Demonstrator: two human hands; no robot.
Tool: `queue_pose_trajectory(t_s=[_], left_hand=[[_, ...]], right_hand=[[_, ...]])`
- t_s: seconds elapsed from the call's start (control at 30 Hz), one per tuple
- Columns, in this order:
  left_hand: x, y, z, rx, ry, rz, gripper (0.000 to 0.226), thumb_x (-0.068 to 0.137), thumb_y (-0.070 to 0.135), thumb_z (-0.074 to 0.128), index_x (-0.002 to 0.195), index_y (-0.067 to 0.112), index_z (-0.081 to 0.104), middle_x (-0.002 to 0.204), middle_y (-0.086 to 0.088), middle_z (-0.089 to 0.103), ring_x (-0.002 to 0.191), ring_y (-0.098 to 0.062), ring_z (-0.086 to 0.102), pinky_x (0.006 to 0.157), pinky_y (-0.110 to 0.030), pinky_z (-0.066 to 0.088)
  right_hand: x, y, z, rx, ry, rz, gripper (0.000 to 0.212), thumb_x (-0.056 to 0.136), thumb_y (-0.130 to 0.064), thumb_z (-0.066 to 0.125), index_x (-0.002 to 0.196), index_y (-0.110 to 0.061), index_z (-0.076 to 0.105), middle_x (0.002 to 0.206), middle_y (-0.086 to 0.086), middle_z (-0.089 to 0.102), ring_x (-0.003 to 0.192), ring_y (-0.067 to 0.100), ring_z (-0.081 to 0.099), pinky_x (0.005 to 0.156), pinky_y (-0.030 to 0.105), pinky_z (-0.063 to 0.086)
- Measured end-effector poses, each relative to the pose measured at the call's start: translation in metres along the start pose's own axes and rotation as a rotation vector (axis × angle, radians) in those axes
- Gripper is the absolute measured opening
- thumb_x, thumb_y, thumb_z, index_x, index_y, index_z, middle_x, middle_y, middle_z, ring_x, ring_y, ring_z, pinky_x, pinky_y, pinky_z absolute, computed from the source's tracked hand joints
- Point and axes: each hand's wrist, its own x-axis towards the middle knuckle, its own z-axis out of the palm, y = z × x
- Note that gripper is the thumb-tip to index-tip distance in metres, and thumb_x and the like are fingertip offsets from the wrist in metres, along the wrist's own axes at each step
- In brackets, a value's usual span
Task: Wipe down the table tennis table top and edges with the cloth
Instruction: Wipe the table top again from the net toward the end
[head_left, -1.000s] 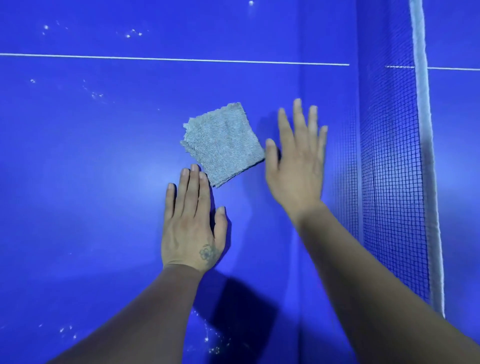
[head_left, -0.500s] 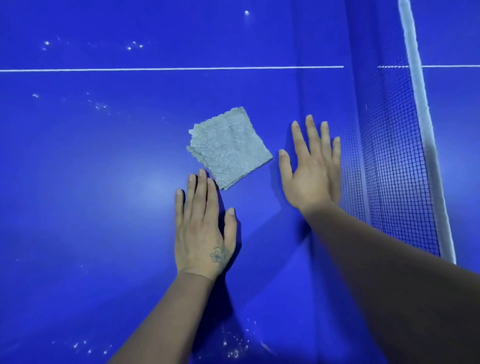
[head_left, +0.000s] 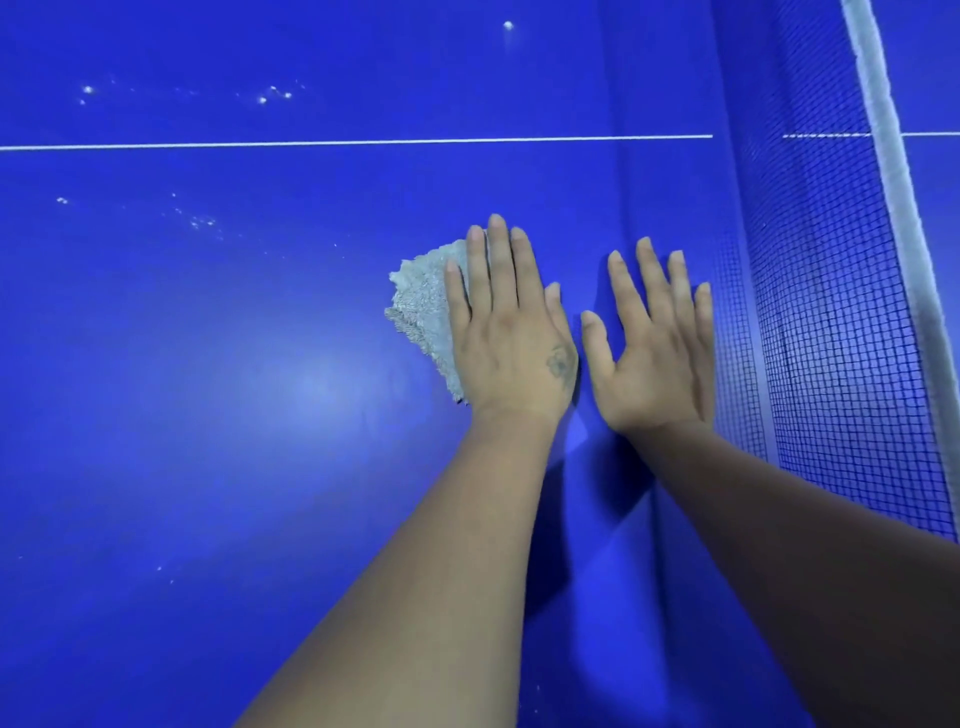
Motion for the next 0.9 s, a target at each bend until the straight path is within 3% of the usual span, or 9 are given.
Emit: queue_pose_trajectory(t_s=[0.1,0.2,0.33,0.6,0.9], left_hand=[[-0.019,-0.020,-0.003,0.028,-0.005,0.024,0.066,0.113,0.043,0.026,0.169,0.008,0.021,0.179,-0.009,0.012,0.166,-0.027,0.006,0.133,-0.053,0.007],[-0.027,-0.056,-0.015,0.056,0.005,-0.060,0.077,0.112,0.053,0.030,0.167,0.002,0.020,0.177,-0.016,0.014,0.166,-0.030,0.009,0.133,-0.054,0.007],[0.010,-0.096,-0.022,0.133,-0.007,-0.092,0.083,0.111,0.061,0.023,0.166,-0.001,0.022,0.176,-0.017,0.019,0.165,-0.029,0.013,0.134,-0.051,0.007],[0.103,-0.050,-0.006,0.096,-0.017,-0.194,0.081,0.109,0.053,0.015,0.168,-0.002,0.011,0.178,-0.018,0.006,0.166,-0.030,0.001,0.134,-0.052,0.000],[0.047,0.010,0.009,0.022,-0.067,0.233,0.064,0.111,0.036,0.017,0.170,0.012,0.017,0.179,-0.006,0.012,0.166,-0.024,0.005,0.133,-0.046,0.006]], right_hand=[[0.000,0.001,0.001,-0.002,0.006,0.007,0.067,0.109,-0.055,0.035,0.168,-0.025,0.032,0.179,0.001,0.019,0.166,0.027,0.009,0.133,0.054,0.009],[0.000,0.000,0.001,0.001,0.001,0.007,0.067,0.109,-0.055,0.035,0.169,-0.026,0.032,0.179,0.000,0.017,0.167,0.026,0.008,0.133,0.054,0.009],[0.000,0.001,0.001,0.011,-0.008,0.012,0.066,0.109,-0.054,0.036,0.169,-0.026,0.031,0.179,-0.001,0.016,0.167,0.025,0.006,0.134,0.053,0.007],[0.002,0.000,0.001,0.015,-0.010,0.018,0.066,0.108,-0.054,0.036,0.169,-0.028,0.031,0.179,-0.003,0.016,0.167,0.025,0.006,0.134,0.052,0.006],[0.001,-0.001,0.000,0.004,-0.001,-0.005,0.068,0.105,-0.051,0.034,0.169,-0.026,0.031,0.179,0.000,0.019,0.166,0.026,0.011,0.133,0.054,0.010]])
